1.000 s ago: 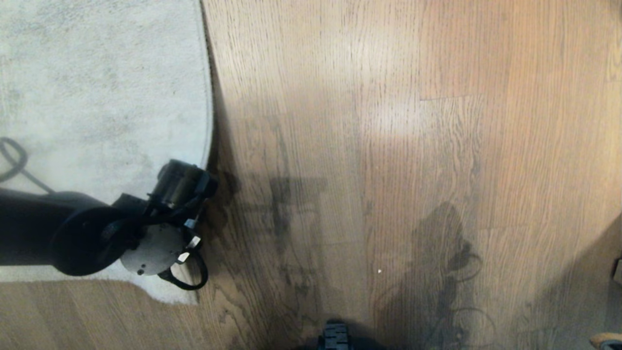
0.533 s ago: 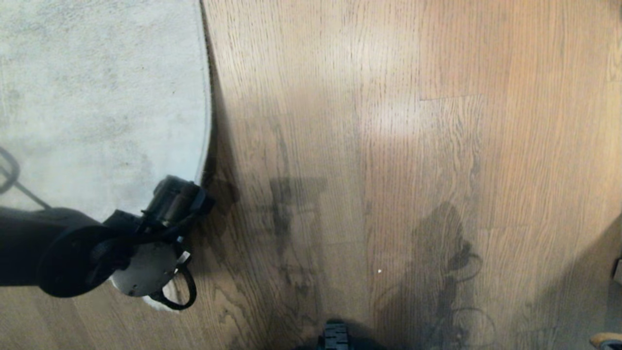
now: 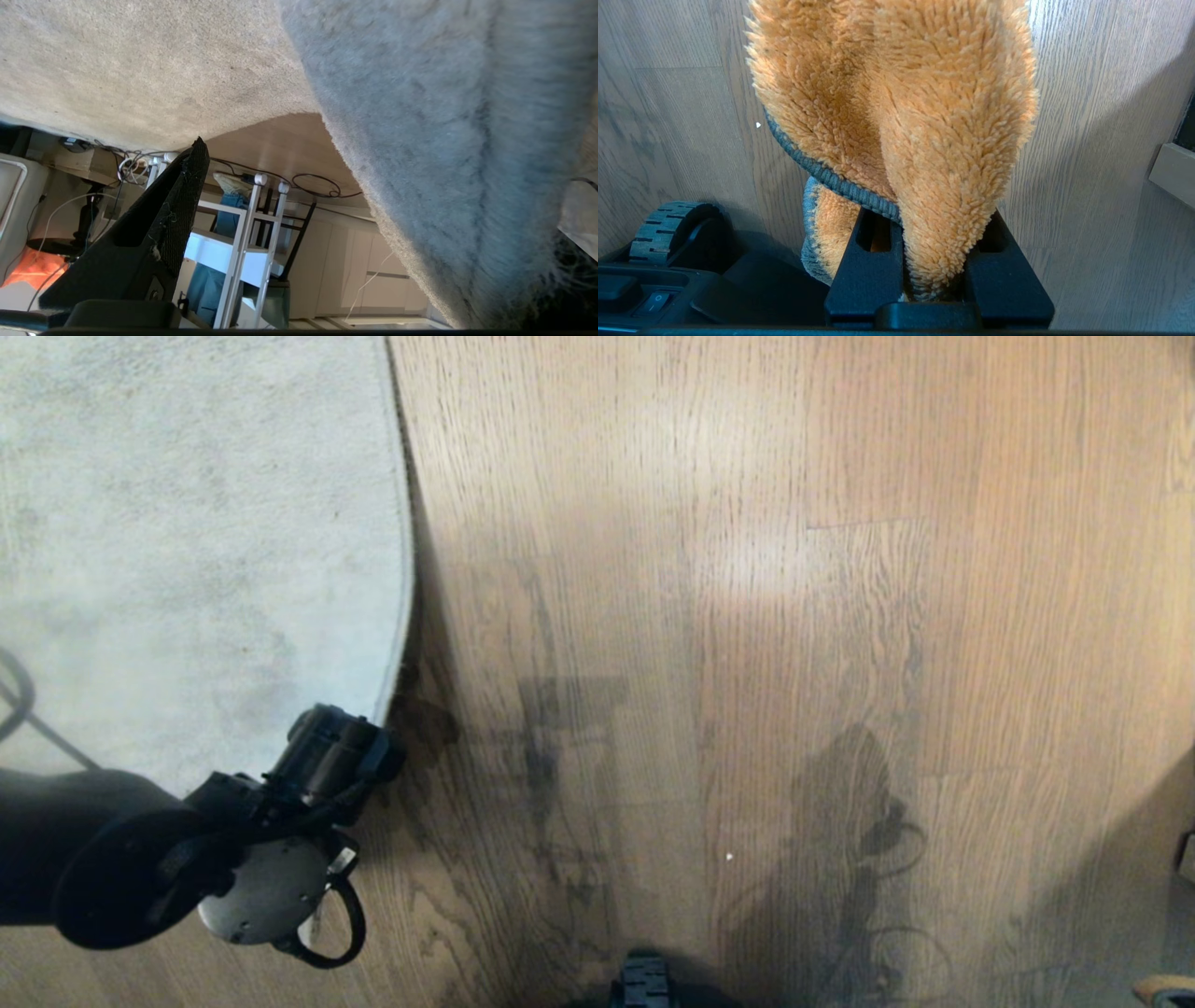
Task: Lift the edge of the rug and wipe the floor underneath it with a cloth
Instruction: Lift up the carpet
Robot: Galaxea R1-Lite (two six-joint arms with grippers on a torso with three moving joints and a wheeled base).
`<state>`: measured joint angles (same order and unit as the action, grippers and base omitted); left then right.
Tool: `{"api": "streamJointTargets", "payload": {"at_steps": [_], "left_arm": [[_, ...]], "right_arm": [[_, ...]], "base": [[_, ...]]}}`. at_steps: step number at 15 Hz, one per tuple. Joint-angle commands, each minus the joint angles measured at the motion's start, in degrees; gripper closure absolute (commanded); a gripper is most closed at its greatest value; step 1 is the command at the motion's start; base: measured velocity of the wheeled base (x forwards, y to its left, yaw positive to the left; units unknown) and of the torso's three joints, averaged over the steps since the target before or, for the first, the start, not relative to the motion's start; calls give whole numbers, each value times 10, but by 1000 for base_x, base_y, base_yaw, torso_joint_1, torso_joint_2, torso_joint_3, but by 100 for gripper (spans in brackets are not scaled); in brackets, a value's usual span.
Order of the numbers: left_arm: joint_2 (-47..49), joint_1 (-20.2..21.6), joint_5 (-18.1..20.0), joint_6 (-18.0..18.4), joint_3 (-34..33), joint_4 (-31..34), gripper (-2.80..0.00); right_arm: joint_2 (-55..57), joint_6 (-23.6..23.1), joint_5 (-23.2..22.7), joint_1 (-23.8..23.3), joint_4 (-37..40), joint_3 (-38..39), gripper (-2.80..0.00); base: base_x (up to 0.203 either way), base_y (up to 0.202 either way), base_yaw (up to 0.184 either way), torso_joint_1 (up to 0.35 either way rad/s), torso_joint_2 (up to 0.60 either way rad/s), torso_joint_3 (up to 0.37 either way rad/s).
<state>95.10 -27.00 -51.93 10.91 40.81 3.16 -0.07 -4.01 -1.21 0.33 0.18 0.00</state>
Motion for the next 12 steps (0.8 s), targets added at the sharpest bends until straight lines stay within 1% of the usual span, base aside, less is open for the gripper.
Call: {"api": "streamJointTargets", "payload": {"at_steps": [1,2,3,12], "left_arm": [[0,2,-3,0,-1,0,-280],[1,2,-4,0,-2,0,-280],[2,1,-3,0,-1,0,0],[1,3,3,1,7,0,0]], "right_arm": [[1,0,0,0,0,0,0],[1,0,0,0,0,0,0],[1,0,0,0,0,0,0],[1,0,0,0,0,0,0]], "base": [[0,0,0,0,0,0],[0,0,0,0,0,0],[0,0,0,0,0,0],[0,0,0,0,0,0]]}}
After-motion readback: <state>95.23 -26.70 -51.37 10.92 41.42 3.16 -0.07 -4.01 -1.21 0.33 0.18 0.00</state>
